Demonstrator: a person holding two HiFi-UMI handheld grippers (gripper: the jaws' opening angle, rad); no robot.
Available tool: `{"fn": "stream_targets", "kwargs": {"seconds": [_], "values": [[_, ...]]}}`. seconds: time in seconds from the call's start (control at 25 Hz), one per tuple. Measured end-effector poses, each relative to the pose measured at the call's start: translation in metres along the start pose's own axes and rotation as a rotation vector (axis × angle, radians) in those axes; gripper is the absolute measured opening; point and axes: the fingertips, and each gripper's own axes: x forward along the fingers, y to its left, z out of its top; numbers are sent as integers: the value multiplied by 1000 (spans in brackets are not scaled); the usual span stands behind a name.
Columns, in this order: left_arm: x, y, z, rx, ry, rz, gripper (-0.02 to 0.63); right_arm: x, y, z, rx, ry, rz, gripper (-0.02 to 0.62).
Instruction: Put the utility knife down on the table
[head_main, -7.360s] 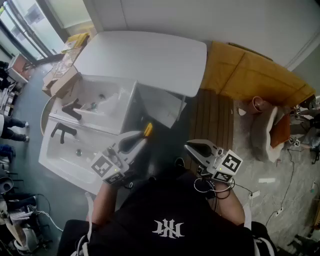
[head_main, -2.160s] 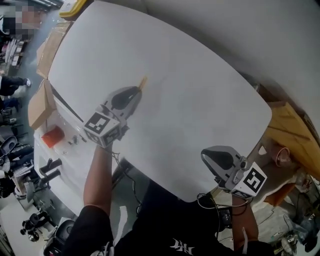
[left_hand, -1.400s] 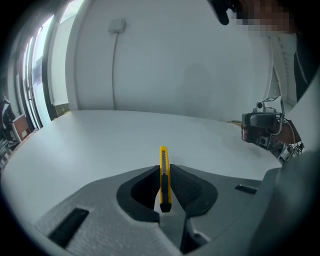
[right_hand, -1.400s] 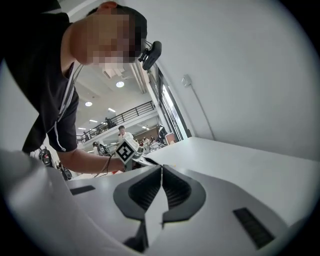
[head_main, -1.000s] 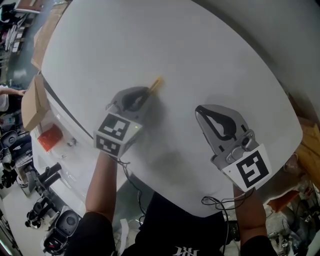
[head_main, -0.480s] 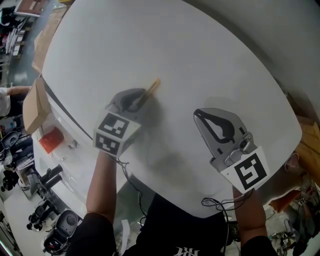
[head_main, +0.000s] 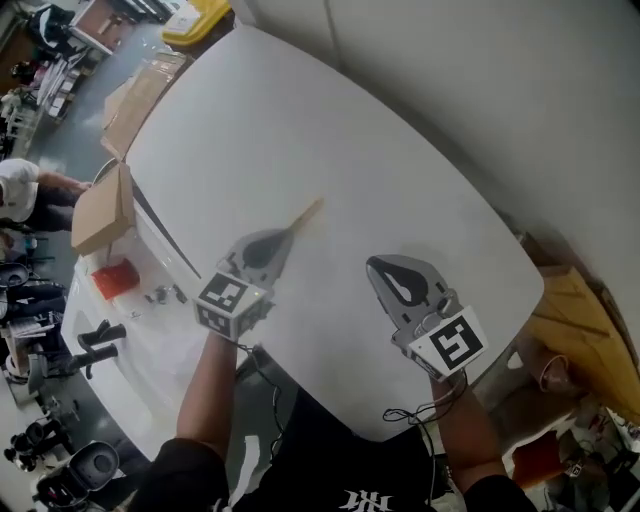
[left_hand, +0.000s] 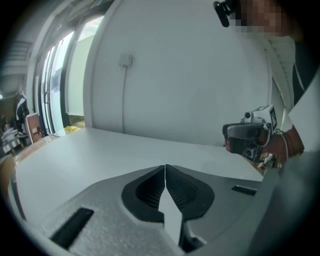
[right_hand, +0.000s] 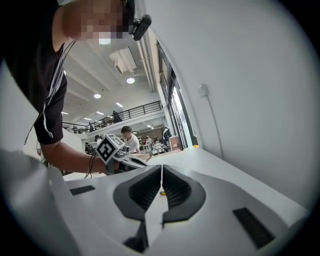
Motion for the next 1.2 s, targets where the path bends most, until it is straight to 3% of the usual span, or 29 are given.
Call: {"fn": "stream_targets", "kwargs": {"seconds": [0.16, 0.28, 0.6, 0.84, 1.2], "values": [[-66, -47, 19, -143, -69, -27, 8, -16, 49, 36, 14, -13, 41, 6], [-118, -86, 34, -184, -132, -51, 8, -38, 86, 59, 13, -6, 42, 6], [-235, -155, 61, -93, -301, -217, 8, -61, 187, 118, -44, -88, -89, 6], [-329, -163, 67, 1, -424, -329, 8, -53, 263, 119, -102, -83, -161, 6], [-437, -171, 31, 7, -503, -308, 8, -52, 366, 88, -58, -91, -144, 6]]}}
